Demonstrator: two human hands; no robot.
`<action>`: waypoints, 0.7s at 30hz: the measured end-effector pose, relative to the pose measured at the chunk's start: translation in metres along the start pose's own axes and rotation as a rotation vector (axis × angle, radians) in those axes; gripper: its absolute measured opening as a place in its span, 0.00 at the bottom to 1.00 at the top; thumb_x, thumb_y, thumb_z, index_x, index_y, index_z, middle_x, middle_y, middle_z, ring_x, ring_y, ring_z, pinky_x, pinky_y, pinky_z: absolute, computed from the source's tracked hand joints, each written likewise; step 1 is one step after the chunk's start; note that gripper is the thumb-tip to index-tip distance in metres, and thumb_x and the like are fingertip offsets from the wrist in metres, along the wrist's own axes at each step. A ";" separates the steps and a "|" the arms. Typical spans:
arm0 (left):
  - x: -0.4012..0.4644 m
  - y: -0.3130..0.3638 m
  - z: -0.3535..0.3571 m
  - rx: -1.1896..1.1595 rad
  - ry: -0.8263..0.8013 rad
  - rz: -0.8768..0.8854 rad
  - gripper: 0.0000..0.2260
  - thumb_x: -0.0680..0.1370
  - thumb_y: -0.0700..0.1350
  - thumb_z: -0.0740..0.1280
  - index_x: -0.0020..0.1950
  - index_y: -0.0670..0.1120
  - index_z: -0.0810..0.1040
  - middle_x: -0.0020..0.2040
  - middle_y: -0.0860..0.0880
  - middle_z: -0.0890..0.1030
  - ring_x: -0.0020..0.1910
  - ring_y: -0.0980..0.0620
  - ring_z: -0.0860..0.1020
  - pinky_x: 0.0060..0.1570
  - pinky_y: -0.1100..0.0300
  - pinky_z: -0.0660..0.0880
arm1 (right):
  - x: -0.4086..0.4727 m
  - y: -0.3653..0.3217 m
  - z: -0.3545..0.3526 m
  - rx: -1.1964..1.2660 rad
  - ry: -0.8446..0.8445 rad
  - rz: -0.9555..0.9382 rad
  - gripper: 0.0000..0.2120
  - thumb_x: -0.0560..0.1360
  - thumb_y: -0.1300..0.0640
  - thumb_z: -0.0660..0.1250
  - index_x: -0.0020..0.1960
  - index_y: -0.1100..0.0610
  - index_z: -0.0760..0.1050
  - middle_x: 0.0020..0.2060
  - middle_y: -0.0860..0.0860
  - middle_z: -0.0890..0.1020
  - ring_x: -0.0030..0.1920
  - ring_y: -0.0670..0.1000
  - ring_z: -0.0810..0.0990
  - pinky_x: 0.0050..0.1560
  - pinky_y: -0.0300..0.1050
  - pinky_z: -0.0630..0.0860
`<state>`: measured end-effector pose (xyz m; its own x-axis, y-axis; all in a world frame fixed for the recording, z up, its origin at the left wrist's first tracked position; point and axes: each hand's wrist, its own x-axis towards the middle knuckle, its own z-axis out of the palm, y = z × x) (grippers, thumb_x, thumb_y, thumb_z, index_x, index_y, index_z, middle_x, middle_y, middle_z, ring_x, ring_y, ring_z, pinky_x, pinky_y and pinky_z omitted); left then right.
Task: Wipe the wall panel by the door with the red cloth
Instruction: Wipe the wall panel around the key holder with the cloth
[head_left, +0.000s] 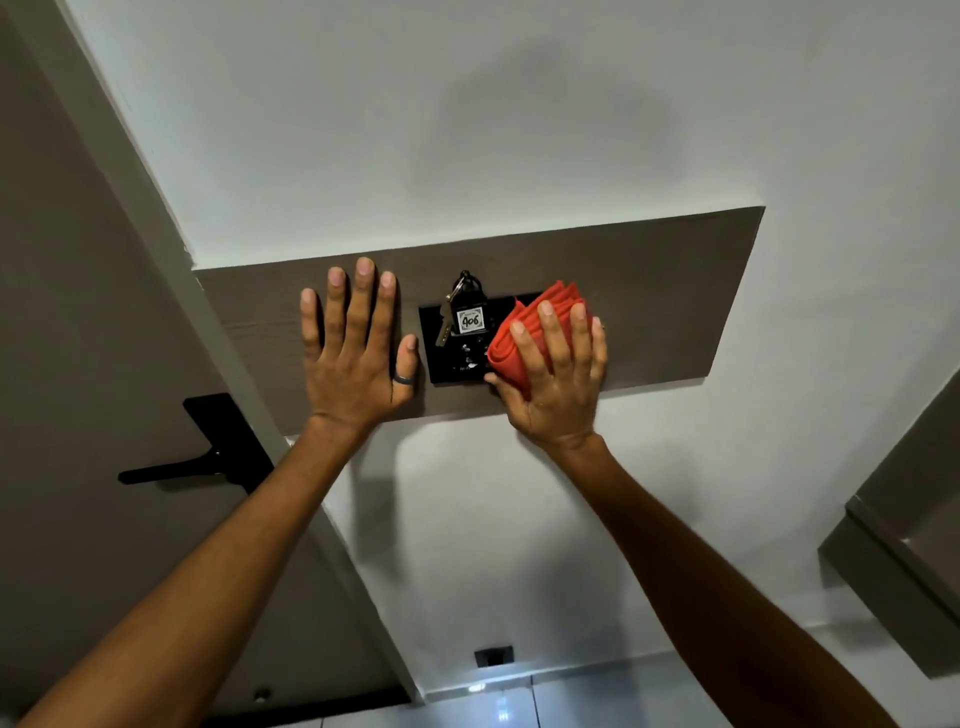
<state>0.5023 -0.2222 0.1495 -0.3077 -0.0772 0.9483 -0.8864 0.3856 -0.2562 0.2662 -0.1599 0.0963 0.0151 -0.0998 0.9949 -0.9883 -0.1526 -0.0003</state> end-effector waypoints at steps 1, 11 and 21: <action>0.001 0.000 0.000 0.004 -0.001 -0.002 0.31 0.83 0.54 0.57 0.83 0.44 0.55 0.84 0.46 0.48 0.83 0.44 0.48 0.82 0.43 0.45 | -0.004 0.006 -0.002 -0.009 -0.018 -0.032 0.30 0.79 0.38 0.70 0.75 0.50 0.68 0.75 0.56 0.70 0.82 0.62 0.60 0.78 0.67 0.63; 0.002 0.002 -0.004 0.008 0.004 -0.002 0.31 0.83 0.54 0.57 0.83 0.43 0.55 0.84 0.47 0.47 0.83 0.45 0.47 0.82 0.43 0.46 | -0.013 -0.034 -0.056 0.553 0.114 0.671 0.30 0.75 0.70 0.63 0.77 0.59 0.70 0.78 0.54 0.71 0.81 0.61 0.66 0.74 0.69 0.72; 0.002 0.003 -0.005 -0.033 -0.007 -0.007 0.31 0.83 0.56 0.55 0.83 0.44 0.55 0.83 0.46 0.50 0.83 0.45 0.47 0.82 0.44 0.45 | 0.018 -0.106 0.004 -0.001 -0.051 0.229 0.27 0.84 0.37 0.52 0.79 0.47 0.64 0.79 0.55 0.65 0.82 0.62 0.57 0.78 0.69 0.63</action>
<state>0.5008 -0.2162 0.1511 -0.3039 -0.0866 0.9488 -0.8769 0.4147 -0.2430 0.3716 -0.1492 0.1134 -0.2019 -0.1809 0.9626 -0.9670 -0.1191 -0.2252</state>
